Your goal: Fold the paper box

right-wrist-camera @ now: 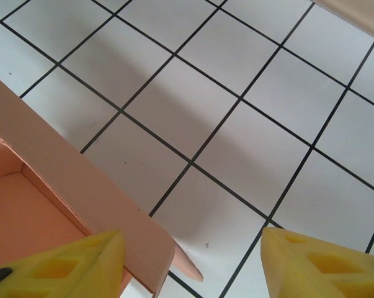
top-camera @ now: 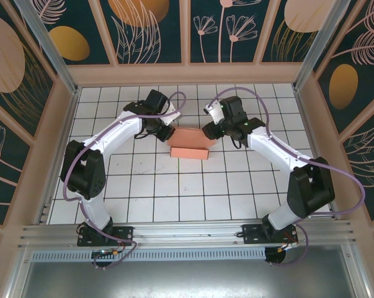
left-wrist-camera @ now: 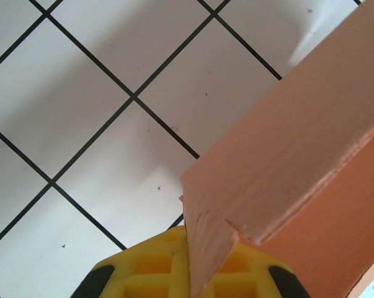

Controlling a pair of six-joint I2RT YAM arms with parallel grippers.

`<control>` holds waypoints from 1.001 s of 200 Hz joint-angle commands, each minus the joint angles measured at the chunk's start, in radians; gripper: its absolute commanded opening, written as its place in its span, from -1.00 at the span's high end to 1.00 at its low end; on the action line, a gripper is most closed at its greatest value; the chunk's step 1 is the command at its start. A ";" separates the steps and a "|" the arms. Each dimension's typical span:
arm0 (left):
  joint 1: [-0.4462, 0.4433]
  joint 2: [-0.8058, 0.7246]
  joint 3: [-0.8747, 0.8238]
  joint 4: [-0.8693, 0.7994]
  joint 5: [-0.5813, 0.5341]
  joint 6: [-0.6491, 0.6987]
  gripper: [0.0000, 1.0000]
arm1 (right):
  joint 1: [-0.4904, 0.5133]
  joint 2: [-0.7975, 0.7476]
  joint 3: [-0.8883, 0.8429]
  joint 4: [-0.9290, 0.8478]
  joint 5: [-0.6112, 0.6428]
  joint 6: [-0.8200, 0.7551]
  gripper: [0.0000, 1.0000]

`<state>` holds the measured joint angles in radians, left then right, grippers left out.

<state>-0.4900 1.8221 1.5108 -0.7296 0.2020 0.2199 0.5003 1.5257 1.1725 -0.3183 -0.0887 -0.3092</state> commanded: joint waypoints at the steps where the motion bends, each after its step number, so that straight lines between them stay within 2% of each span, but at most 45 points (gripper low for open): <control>1: 0.005 -0.013 0.020 0.004 0.020 0.009 1.00 | 0.000 -0.086 -0.036 -0.013 -0.039 -0.024 -0.25; 36: 0.005 -0.033 0.016 0.006 0.025 0.006 1.00 | 0.004 -0.163 -0.075 0.043 -0.107 -0.033 -0.28; 83: 0.006 -0.047 0.007 0.008 0.029 -0.013 1.00 | 0.037 -0.164 -0.070 -0.025 -0.158 -0.091 -0.34; 107: 0.005 -0.066 0.000 0.008 0.052 -0.024 1.00 | 0.062 -0.141 -0.057 -0.050 -0.108 -0.101 -0.36; 162: 0.007 -0.098 -0.048 0.026 0.061 -0.039 1.00 | 0.052 -0.123 -0.047 -0.075 -0.001 -0.122 -0.38; 179: 0.007 -0.099 -0.060 0.036 0.069 -0.043 1.00 | 0.052 -0.101 -0.028 -0.104 0.023 -0.123 -0.33; 200: 0.007 -0.100 -0.067 0.043 0.074 -0.047 1.00 | 0.052 -0.085 -0.023 -0.130 0.036 -0.128 -0.15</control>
<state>-0.4892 1.7477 1.4586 -0.7067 0.2409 0.1894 0.5571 1.4170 1.1179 -0.3943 -0.1001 -0.4168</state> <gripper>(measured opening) 0.041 0.621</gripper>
